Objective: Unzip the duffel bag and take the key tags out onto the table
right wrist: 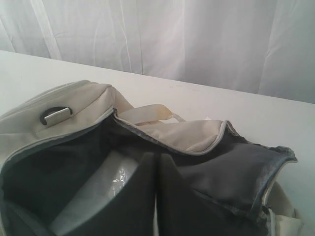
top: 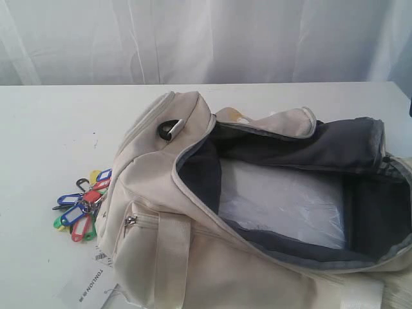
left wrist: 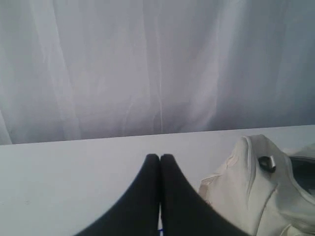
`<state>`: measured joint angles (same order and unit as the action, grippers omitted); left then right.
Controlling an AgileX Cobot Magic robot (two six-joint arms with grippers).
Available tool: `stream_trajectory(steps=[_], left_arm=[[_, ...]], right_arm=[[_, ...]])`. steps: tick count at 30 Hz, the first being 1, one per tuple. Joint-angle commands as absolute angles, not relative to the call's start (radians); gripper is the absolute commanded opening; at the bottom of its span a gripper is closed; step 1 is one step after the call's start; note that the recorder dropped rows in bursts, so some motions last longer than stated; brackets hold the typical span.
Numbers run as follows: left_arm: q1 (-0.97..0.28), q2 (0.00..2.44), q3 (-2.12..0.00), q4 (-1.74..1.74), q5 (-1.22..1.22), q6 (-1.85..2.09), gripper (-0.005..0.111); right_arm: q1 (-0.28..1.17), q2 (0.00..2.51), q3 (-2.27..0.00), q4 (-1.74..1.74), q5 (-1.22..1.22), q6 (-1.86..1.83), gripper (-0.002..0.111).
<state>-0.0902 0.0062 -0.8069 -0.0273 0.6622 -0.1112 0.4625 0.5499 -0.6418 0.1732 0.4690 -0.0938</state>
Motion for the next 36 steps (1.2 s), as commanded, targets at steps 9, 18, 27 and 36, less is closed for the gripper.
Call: stream_trajectory(steps=[9, 18, 27, 36], left_arm=[[-0.102, 0.000, -0.545, -0.047, 0.306, -0.140, 0.000], [-0.102, 0.000, -0.063, -0.052, -0.081, -0.401, 0.000], [-0.102, 0.000, 0.000, -0.034, 0.161, -0.167, 0.000], [-0.102, 0.000, 0.000, -0.031, 0.211, -0.022, 0.000]], right_arm=[[0.458, 0.541, -0.638, 0.172, 0.470, -0.102, 0.000], [0.458, 0.541, -0.638, 0.172, 0.470, -0.102, 0.000], [0.458, 0.539, -0.638, 0.172, 0.470, -0.102, 0.000], [0.458, 0.539, -0.638, 0.172, 0.470, -0.102, 0.000]])
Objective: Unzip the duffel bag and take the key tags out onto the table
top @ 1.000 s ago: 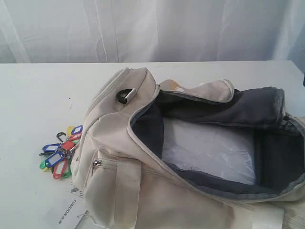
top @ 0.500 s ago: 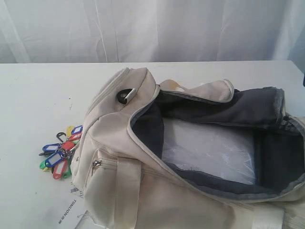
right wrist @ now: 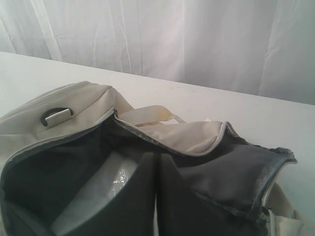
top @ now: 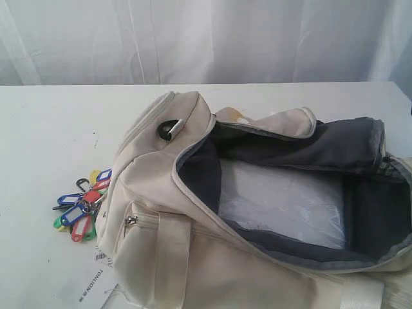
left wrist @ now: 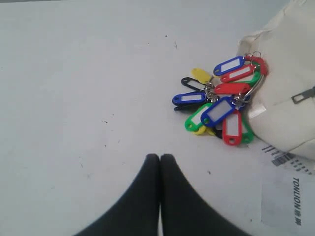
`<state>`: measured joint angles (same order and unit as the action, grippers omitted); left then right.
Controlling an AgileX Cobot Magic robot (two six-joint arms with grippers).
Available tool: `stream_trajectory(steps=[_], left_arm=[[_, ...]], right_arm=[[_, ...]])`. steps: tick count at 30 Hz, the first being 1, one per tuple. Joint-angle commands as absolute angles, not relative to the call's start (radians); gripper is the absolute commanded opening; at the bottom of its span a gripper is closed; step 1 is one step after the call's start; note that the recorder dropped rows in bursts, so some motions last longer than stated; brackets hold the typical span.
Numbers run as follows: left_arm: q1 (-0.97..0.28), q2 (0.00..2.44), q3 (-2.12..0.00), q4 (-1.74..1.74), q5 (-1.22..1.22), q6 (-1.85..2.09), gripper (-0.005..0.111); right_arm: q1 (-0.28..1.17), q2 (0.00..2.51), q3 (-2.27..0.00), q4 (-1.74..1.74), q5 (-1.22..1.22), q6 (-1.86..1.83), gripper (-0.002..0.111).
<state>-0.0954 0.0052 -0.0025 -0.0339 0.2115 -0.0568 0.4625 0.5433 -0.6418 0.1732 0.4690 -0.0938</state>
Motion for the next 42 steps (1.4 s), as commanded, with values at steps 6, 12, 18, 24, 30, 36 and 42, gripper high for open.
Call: stream_trajectory(steps=[6, 12, 18, 24, 30, 36, 42], left_arm=[[-0.102, 0.000, 0.000, -0.031, 0.203, -0.022, 0.000], [-0.102, 0.000, 0.000, -0.031, 0.203, -0.022, 0.000], [-0.102, 0.000, 0.000, -0.031, 0.203, -0.022, 0.000], [-0.102, 0.000, 0.000, -0.031, 0.203, -0.022, 0.000], [-0.099, 0.000, 0.000, -0.031, 0.203, -0.022, 0.000], [-0.042, 0.000, 0.000, -0.031, 0.203, -0.022, 0.000], [-0.042, 0.000, 0.000, -0.031, 0.203, -0.022, 0.000]], right_arm=[[0.458, 0.539, -0.638, 0.172, 0.470, -0.102, 0.000], [0.458, 0.539, -0.638, 0.172, 0.470, -0.102, 0.000], [0.458, 0.539, -0.638, 0.172, 0.470, -0.102, 0.000], [0.458, 0.515, -0.638, 0.172, 0.472, -0.102, 0.000], [0.458, 0.476, -0.638, 0.172, 0.472, -0.102, 0.000], [0.454, 0.407, -0.638, 0.172, 0.472, -0.102, 0.000], [0.400, 0.266, -0.579, 0.172, 0.406, -0.102, 0.000]])
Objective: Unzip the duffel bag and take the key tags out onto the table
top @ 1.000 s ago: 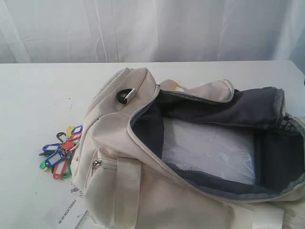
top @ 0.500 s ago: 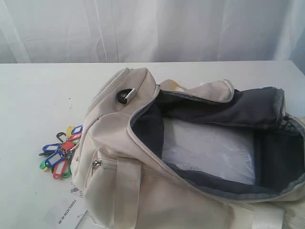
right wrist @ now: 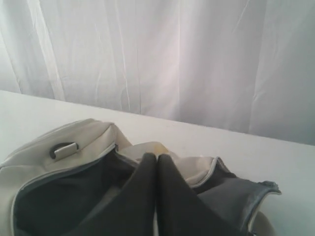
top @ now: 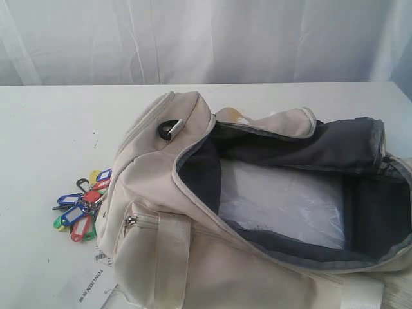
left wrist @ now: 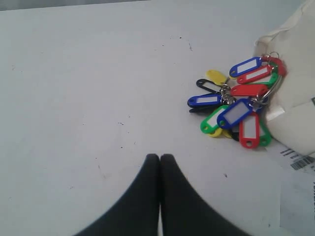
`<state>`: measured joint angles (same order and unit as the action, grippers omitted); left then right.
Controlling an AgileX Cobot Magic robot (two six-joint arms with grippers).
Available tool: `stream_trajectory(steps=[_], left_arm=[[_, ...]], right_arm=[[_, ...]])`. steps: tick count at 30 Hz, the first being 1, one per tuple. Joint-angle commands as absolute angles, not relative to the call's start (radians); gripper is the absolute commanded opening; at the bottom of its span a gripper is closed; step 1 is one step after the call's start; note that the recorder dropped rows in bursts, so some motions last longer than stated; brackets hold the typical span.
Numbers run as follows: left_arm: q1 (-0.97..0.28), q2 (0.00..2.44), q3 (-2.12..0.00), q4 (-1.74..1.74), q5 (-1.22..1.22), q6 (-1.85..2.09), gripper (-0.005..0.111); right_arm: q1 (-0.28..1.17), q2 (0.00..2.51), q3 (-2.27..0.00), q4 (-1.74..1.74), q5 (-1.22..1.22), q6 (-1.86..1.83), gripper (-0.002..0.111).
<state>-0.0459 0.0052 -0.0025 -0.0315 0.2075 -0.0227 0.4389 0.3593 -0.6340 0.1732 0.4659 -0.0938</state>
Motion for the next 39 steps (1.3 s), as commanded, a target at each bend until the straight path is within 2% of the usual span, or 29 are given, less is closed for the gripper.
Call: stream_trajectory(steps=[1, 9, 20, 29, 39], left_arm=[[-0.042, 0.000, 0.000, -0.031, 0.203, -0.022, 0.000], [-0.042, 0.000, 0.000, -0.031, 0.203, -0.022, 0.000], [-0.042, 0.000, 0.000, -0.031, 0.203, -0.022, 0.000], [-0.042, 0.000, 0.000, -0.031, 0.203, -0.022, 0.000], [-0.042, 0.000, 0.000, -0.031, 0.203, -0.022, 0.000]], right_arm=[[0.392, 0.240, -0.553, 0.172, 0.386, -0.102, 0.000], [0.355, 0.000, -0.331, 0.172, 0.318, -0.102, 0.000], [0.347, 0.000, -0.014, 0.179, 0.302, -0.102, 0.000], [0.187, 0.000, 0.000, 0.181, 0.336, -0.099, 0.000], [0.191, 0.000, 0.000, 0.181, 0.336, -0.099, 0.000]])
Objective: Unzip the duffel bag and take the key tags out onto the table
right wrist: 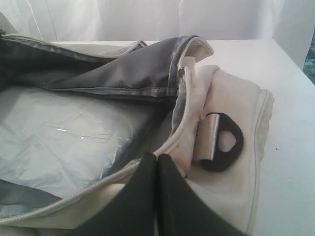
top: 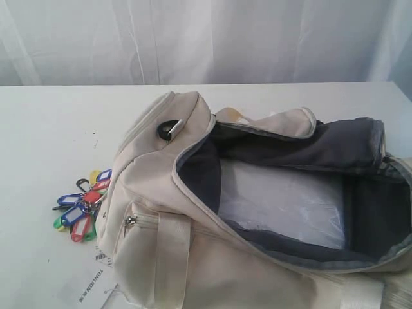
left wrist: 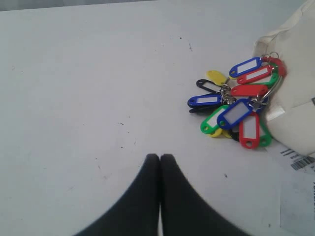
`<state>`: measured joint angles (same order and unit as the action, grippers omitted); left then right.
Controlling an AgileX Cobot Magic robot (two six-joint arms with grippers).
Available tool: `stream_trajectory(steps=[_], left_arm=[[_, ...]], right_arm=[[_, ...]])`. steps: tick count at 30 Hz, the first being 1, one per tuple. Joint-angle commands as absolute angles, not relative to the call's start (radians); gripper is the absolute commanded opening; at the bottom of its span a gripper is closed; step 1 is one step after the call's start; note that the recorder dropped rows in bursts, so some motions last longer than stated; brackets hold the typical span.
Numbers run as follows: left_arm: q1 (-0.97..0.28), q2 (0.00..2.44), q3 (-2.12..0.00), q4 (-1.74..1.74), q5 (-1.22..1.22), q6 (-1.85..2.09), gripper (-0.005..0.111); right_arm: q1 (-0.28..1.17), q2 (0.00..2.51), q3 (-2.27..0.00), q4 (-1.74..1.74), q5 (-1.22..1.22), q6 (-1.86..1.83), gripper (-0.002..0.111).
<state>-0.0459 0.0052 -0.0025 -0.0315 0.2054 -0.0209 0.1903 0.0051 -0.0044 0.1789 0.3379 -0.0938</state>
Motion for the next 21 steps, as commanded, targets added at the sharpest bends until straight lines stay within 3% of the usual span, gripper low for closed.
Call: stream_trajectory(steps=[1, 21], left_arm=[[-0.042, 0.000, 0.000, -0.031, 0.203, -0.022, 0.000], [-0.042, 0.000, 0.000, -0.031, 0.203, -0.022, 0.000]], right_arm=[[0.191, 0.000, 0.000, 0.181, 0.336, -0.099, 0.000], [0.190, 0.000, 0.000, 0.164, 0.328, -0.097, 0.000]])
